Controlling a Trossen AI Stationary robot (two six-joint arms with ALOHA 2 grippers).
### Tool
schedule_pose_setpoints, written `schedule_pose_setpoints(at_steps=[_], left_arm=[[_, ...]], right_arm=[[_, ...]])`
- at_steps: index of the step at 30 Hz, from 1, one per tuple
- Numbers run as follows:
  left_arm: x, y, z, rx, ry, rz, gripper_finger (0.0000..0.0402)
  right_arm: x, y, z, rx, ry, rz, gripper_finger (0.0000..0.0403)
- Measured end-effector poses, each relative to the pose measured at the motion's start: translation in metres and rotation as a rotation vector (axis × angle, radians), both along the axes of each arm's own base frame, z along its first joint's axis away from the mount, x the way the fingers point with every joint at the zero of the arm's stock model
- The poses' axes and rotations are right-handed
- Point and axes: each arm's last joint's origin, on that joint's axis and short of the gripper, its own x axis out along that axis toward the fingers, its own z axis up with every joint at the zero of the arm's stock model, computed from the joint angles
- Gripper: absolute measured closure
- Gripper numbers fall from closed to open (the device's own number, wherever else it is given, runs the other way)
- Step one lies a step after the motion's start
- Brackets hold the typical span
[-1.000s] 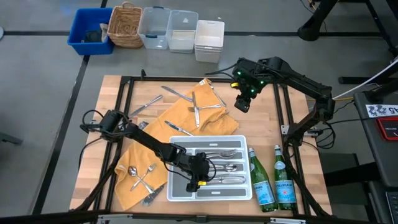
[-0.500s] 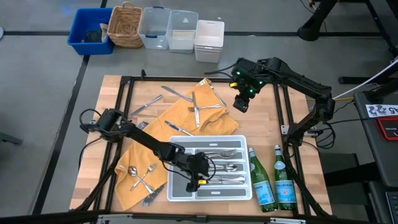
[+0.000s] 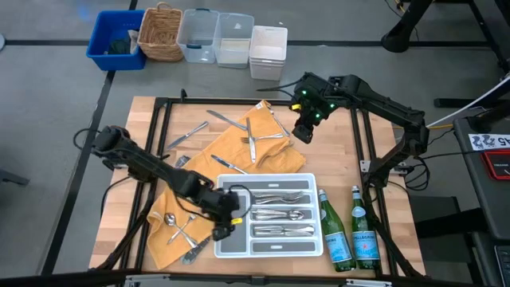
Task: Sort silverware
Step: Put the silver spoon into the white silverware tray
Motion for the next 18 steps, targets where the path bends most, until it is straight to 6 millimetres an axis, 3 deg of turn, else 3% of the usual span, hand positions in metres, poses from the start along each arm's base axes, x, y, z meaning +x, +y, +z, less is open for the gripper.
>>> schedule_pose_setpoints(at_steps=[11, 18], left_arm=[[-0.064, -0.047, 0.001, -0.125, 0.393, 0.383, 0.0309], [-0.099, -0.079, -0.001, -0.208, 0.464, 0.768, 0.0309]], right_arm=[[0.019, 0.048, 0.004, -0.062, -0.067, 0.152, 0.0247], [0.027, 0.076, 0.006, -0.059, -0.123, 0.227, 0.0247]])
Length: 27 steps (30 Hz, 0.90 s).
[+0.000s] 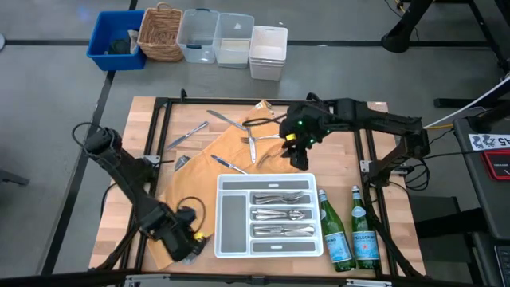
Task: Sort silverware
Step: Put the silver spoon into the white silverware tray
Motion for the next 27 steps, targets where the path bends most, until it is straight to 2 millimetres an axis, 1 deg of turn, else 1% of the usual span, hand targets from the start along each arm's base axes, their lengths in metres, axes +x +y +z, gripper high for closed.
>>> schedule_pose_setpoints(at_steps=[3, 4, 6, 10, 17, 27], left_arm=[[-0.017, -0.004, -0.002, 0.032, 0.078, 0.194, 0.0309], [-0.021, -0.003, -0.003, 0.050, 0.100, 0.203, 0.0309], [-0.023, -0.005, -0.005, 0.059, 0.125, 0.201, 0.0309], [-0.018, -0.004, -0.017, 0.119, 0.158, 0.203, 0.0309], [-0.019, -0.005, -0.037, 0.236, 0.268, 0.218, 0.0309], [-0.020, -0.014, -0.050, 0.256, 0.270, 0.188, 0.0309]], right_arm=[[0.004, 0.010, 0.002, 0.015, -0.036, 0.010, 0.0247], [0.004, 0.014, 0.003, 0.016, -0.045, 0.019, 0.0247], [0.006, 0.020, 0.004, 0.016, -0.065, 0.039, 0.0247], [0.007, 0.030, 0.005, 0.017, -0.074, 0.071, 0.0247], [0.006, 0.041, 0.004, 0.006, -0.069, 0.093, 0.0247], [0.006, 0.041, 0.004, -0.029, -0.069, 0.071, 0.0247]])
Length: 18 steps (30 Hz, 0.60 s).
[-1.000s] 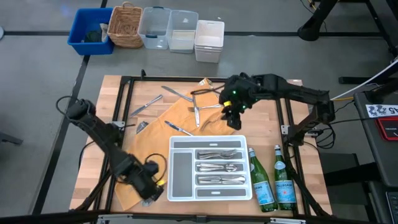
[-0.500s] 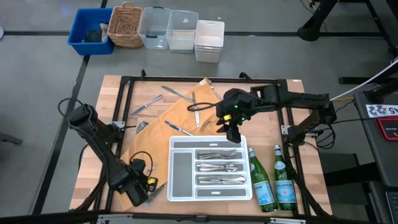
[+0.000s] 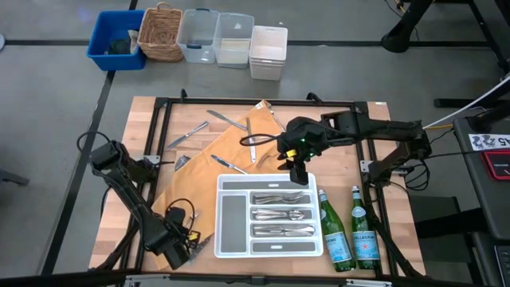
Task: Sort silverware
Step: Put the silver spoon into the white silverware tray
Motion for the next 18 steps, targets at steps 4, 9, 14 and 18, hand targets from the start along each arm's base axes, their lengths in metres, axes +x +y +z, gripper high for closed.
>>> schedule_pose_setpoints(at_steps=[4, 9, 14, 18], left_arm=[[-0.001, 0.001, -0.001, 0.015, 0.005, 0.079, 0.0309], [-0.003, 0.003, -0.003, 0.035, 0.022, 0.095, 0.0309], [-0.006, 0.007, -0.019, 0.018, 0.042, 0.087, 0.0309], [-0.007, 0.011, -0.034, -0.012, 0.027, 0.102, 0.0309]], right_arm=[[0.000, 0.000, 0.000, 0.000, 0.000, 0.001, 0.0247], [0.000, 0.000, 0.000, 0.000, 0.000, 0.001, 0.0247], [0.000, 0.000, 0.000, -0.001, 0.000, 0.001, 0.0247], [0.000, 0.000, 0.000, -0.002, 0.000, 0.002, 0.0247]])
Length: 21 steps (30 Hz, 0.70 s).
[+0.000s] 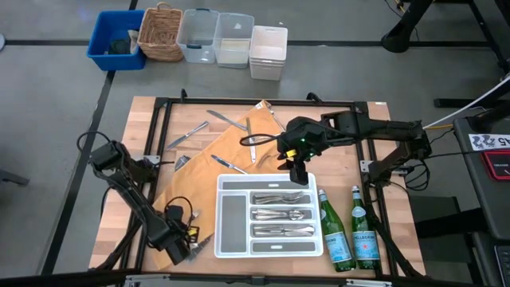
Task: Sort silverware
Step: Put the silver spoon into the white silverware tray
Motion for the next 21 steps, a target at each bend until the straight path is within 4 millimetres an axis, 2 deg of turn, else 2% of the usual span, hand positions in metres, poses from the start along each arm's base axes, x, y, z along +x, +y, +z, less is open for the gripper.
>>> schedule_pose_setpoints(at_steps=[4, 15, 21], left_arm=[[0.004, 0.006, -0.004, -0.005, 0.004, 0.026, 0.0310], [0.004, 0.009, 0.011, -0.038, -0.036, 0.033, 0.0349], [0.005, 0.012, 0.011, -0.021, -0.031, 0.038, 0.0362]], right_arm=[[0.000, 0.000, 0.000, -0.001, 0.000, 0.001, 0.0247], [0.000, 0.000, 0.000, -0.001, 0.000, 0.002, 0.0247], [0.000, 0.000, 0.000, -0.009, -0.001, 0.003, 0.0247]])
